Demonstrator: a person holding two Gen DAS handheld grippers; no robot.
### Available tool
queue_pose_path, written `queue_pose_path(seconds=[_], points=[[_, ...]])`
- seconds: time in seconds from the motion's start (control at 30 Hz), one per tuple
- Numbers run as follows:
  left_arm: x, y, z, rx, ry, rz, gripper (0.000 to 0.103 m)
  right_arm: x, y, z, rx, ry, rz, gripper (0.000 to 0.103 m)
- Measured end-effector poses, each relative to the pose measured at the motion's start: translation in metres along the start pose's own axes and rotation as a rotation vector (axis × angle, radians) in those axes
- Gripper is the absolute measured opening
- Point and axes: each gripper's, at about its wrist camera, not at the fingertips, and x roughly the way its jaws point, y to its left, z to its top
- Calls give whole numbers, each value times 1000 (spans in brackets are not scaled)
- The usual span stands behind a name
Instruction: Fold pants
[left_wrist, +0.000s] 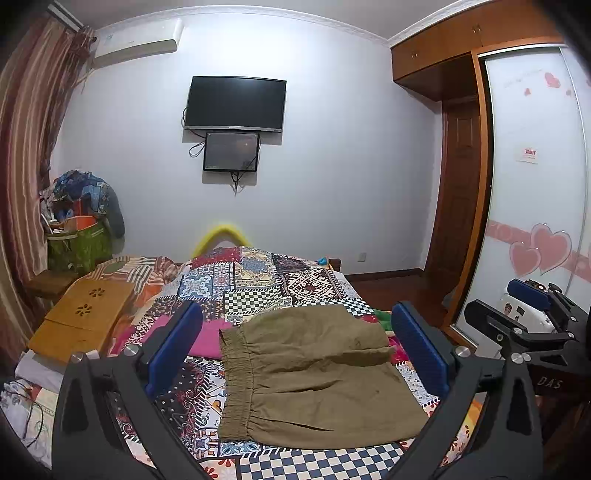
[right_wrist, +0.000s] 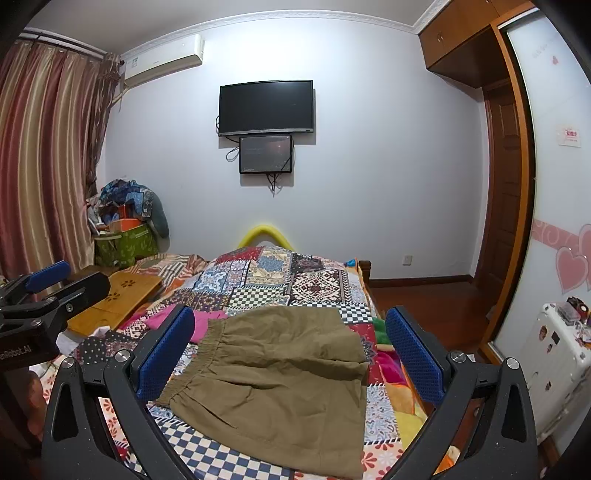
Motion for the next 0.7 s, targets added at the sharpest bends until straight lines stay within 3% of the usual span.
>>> queue_pose_path(seconds=[0.7], points=[[2,0,-3,0,6,7,103,3,1,-1,0,6,2,103]])
